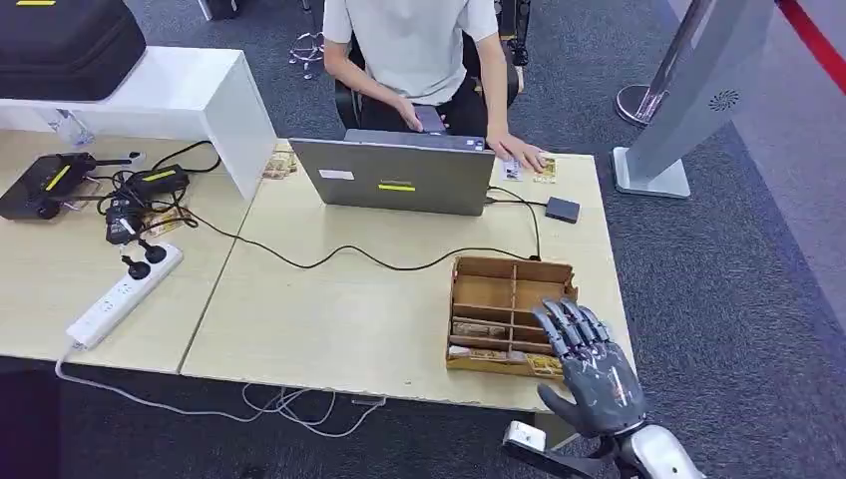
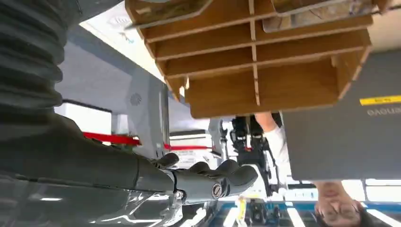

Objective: Pass the card to the sensor for recognition and then transmit it.

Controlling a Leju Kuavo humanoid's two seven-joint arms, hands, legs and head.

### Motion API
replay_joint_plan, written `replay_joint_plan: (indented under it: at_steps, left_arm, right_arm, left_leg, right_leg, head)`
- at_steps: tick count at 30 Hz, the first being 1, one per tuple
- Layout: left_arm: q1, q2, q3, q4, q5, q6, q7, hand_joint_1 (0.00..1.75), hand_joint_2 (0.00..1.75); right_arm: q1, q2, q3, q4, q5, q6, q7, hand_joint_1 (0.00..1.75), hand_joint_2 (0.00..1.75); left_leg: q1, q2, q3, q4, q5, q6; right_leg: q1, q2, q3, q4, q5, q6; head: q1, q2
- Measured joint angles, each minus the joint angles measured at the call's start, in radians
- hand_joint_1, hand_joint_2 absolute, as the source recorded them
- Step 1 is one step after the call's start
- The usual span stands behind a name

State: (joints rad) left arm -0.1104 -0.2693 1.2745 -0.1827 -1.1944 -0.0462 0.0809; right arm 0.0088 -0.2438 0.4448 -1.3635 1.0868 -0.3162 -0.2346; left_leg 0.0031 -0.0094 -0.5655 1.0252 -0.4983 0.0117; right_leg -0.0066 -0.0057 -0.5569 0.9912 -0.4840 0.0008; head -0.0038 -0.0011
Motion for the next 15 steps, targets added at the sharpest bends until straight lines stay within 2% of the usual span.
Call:
replay_joint_plan:
  at_steps: [7,15]
  left_arm:
    - [0.000,0.001,0.000,0.000,-0.004,0.000,0.000,0.00,1.75]
    - [0.000,0.003,0.000,0.000,-0.006,0.000,0.000,0.00,1.75]
  right_arm:
    - [-0.042,0.016,-0.005,0.132,-0.010,-0.013,-0.002,0.00,1.75]
    - [-0.054,0.033,-0.006,0.204,-0.008,-0.022,0.003,0.00,1.75]
  left_leg:
    - [0.000,0.000,0.000,0.000,0.000,0.000]
    - [0.000,0.000,0.000,0.000,0.000,0.000]
  right_leg:
    - [0.000,0.000,0.000,0.000,0.000,0.000]
    - [0.000,0.000,0.000,0.000,0.000,0.000]
  head:
    - [0.000,0.000]
    - [0.000,0.000]
